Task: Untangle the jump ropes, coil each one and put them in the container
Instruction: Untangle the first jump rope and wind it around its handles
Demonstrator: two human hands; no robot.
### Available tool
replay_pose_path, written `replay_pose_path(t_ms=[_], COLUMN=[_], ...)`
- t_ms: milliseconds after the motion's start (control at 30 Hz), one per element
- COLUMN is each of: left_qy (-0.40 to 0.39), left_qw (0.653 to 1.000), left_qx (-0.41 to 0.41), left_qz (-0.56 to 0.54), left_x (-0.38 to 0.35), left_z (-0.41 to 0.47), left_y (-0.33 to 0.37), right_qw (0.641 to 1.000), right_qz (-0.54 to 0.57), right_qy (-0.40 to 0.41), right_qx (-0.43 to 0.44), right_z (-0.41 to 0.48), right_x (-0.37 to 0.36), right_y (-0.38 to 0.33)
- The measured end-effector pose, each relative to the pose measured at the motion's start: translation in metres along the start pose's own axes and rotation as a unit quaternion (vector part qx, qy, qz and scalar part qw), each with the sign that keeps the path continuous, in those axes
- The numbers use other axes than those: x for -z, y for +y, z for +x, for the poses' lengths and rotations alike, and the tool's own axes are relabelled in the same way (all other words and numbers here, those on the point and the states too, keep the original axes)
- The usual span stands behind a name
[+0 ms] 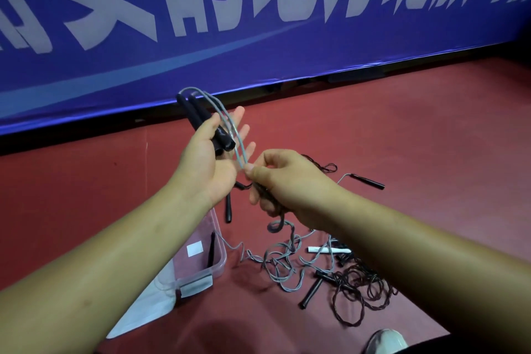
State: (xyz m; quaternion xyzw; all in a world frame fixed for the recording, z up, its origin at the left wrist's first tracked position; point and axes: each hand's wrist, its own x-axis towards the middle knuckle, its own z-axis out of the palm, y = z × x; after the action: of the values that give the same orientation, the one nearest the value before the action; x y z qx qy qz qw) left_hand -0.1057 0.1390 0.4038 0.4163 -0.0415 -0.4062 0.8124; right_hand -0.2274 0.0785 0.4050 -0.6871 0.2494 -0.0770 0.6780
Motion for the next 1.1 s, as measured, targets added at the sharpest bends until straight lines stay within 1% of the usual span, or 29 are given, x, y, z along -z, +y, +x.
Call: replay_pose_path(t_ms=[67,133,200,267,333,400,467,600,733,800,867,933,967,1033,1100], left_qy=[-0.019,-0.039,-0.054,-0.053,-0.037,-0.031,-0.017,0.047,0.103,0.136,0.132,0.1,0.08,0.038,0.001], left_qw=[0.999,0.998,0.997,0.994,0.995,0.996,0.998,0.997,0.992,0.988,0.982,0.968,0.959,0.943,0.927], left_qx=[0.009,0.033,0.049,0.039,0.027,0.027,0.027,0.056,0.067,0.078,0.103,0.121,0.138,0.197,0.245], left_qz=[0.031,0.03,-0.029,-0.084,-0.092,-0.077,-0.05,-0.032,-0.02,0.005,0.086,0.197,0.235,0.265,0.283], left_x=[0.002,0.004,0.003,0.003,0.007,0.016,0.028,0.038,0.047,0.056,0.06,0.056,0.052,0.044,0.041], left_z=[0.0,-0.002,-0.003,0.0,0.008,0.02,0.032,0.047,0.059,0.063,0.06,0.052,0.047,0.035,0.028], left_y=[0.002,0.002,0.002,0.006,0.013,0.023,0.031,0.037,0.035,0.034,0.03,0.021,0.016,0.01,0.008], right_qw=[1.0,0.999,0.999,0.997,0.993,0.988,0.985,0.981,0.978,0.982,0.99,0.992,0.992,0.991,0.992], right_qz=[-0.016,-0.031,-0.044,-0.061,-0.068,-0.046,-0.043,-0.067,-0.105,-0.095,-0.067,-0.049,-0.045,-0.032,-0.014], right_qy=[-0.017,-0.024,-0.021,-0.035,-0.078,-0.125,-0.144,-0.166,-0.182,-0.16,-0.115,-0.062,-0.036,0.005,0.036], right_qx=[-0.001,-0.004,-0.013,-0.031,-0.048,-0.074,-0.084,-0.071,-0.008,0.023,0.055,0.095,0.112,0.127,0.123], right_z=[0.0,0.0,0.001,0.001,0.0,-0.003,-0.004,-0.006,-0.008,-0.008,-0.006,-0.002,0.0,0.006,0.011], right_x=[-0.004,-0.005,-0.004,-0.001,0.004,0.009,0.014,0.022,0.032,0.041,0.049,0.057,0.061,0.069,0.079], right_y=[0.001,0.002,0.0,-0.002,-0.003,-0.004,-0.008,-0.02,-0.029,-0.034,-0.039,-0.041,-0.042,-0.041,-0.038])
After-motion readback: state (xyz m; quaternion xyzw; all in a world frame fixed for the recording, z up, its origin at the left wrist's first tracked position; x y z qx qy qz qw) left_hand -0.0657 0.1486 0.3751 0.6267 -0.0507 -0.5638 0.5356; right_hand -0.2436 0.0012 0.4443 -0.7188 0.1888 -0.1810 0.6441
